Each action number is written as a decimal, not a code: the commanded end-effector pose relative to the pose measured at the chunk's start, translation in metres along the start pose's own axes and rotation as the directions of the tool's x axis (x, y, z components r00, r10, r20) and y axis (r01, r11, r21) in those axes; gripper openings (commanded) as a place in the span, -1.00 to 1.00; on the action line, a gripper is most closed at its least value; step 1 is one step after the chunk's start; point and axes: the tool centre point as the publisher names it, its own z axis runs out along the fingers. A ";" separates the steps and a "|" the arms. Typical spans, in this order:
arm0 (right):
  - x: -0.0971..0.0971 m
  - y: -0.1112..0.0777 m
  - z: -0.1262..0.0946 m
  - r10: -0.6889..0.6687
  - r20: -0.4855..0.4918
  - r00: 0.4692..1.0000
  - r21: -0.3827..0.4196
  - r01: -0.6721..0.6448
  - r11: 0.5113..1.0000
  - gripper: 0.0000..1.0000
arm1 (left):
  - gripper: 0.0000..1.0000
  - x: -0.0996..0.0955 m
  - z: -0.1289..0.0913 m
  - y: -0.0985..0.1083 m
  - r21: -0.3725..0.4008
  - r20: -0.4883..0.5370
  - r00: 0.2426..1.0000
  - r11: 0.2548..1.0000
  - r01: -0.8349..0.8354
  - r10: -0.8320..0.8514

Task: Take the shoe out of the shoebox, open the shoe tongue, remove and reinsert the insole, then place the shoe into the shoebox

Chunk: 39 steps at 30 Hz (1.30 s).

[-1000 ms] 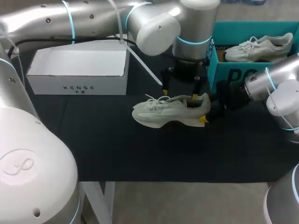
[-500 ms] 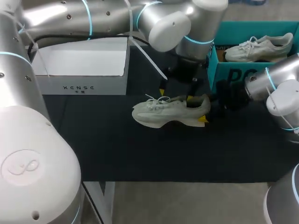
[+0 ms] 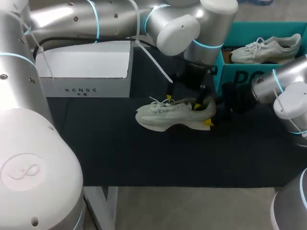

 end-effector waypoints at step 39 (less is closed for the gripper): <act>-0.002 -0.002 0.005 0.000 -0.001 1.000 0.001 0.000 1.000 -1.00 | -1.00 -0.065 -0.043 0.003 -0.126 -0.176 0.983 0.989 -0.073 0.050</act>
